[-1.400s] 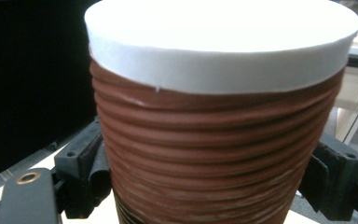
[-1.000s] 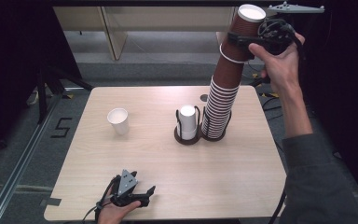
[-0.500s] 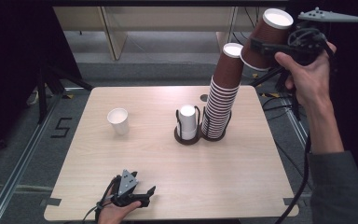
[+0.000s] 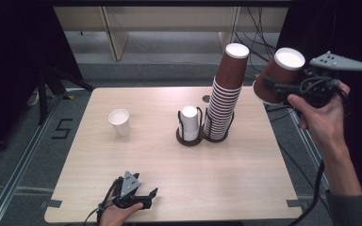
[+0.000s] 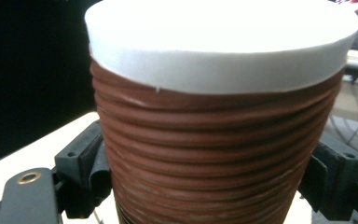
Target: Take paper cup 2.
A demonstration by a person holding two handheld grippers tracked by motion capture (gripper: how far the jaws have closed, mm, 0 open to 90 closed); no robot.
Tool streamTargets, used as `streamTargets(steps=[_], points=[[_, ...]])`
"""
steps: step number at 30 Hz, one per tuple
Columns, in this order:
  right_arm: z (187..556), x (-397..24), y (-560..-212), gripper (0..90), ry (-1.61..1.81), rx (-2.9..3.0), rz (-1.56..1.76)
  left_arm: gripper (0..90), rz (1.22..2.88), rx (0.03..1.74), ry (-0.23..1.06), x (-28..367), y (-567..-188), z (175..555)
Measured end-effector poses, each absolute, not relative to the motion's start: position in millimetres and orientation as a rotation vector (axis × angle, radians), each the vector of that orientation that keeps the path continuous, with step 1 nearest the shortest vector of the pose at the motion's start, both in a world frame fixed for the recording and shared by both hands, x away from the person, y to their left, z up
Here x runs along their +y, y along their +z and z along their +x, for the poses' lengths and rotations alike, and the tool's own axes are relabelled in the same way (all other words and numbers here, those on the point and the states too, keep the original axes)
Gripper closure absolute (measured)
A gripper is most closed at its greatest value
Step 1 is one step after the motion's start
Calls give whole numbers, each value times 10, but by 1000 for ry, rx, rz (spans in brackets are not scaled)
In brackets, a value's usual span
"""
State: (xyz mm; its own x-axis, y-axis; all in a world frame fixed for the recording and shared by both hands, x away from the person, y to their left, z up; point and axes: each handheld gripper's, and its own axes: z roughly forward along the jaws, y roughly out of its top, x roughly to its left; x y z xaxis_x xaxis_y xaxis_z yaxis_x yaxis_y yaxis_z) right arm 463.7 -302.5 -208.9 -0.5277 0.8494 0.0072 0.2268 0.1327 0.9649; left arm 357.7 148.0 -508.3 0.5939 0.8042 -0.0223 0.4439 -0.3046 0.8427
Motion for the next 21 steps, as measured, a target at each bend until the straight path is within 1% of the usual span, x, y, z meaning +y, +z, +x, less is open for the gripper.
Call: streamTargets(steps=[1,2,4,5,9,11,14,16,17,18,19,21], points=[[4596,-2998,-2224,166,1413,1865,1016,146,1971,986,529,1495,-5079,3586],[4596,-2998,-2224,166,1413,1865,1016,146,1971,984,531,1494,-5078,3587],[4546,-2934,-2409,166,1441,1900,1024,147,1936,992,515,1475,-5078,3576],[4546,-2934,-2409,166,1441,1900,1024,146,1936,992,515,1475,-5078,3576],[4481,-2818,-2665,166,1449,1932,1010,146,1937,992,528,1488,-5073,3578],[4471,-2797,-2699,166,1454,1937,1008,146,1936,992,528,1488,-5072,3579],[4410,-2688,-2891,166,1466,1968,1002,146,1936,989,527,1485,-5075,3578],[4404,-2660,-2944,166,1462,1969,979,146,1938,987,528,1485,-5077,3582],[4376,-2569,-3081,166,1482,2004,988,146,1939,984,525,1484,-5081,3585],[4376,-2569,-3081,166,1482,2004,988,146,1939,984,525,1484,-5081,3585],[4374,-2503,-3210,166,1489,2037,953,146,1946,985,532,1490,-5075,3583],[4364,-2435,-3315,166,1507,2058,955,146,1932,984,528,1485,-5074,3583]])
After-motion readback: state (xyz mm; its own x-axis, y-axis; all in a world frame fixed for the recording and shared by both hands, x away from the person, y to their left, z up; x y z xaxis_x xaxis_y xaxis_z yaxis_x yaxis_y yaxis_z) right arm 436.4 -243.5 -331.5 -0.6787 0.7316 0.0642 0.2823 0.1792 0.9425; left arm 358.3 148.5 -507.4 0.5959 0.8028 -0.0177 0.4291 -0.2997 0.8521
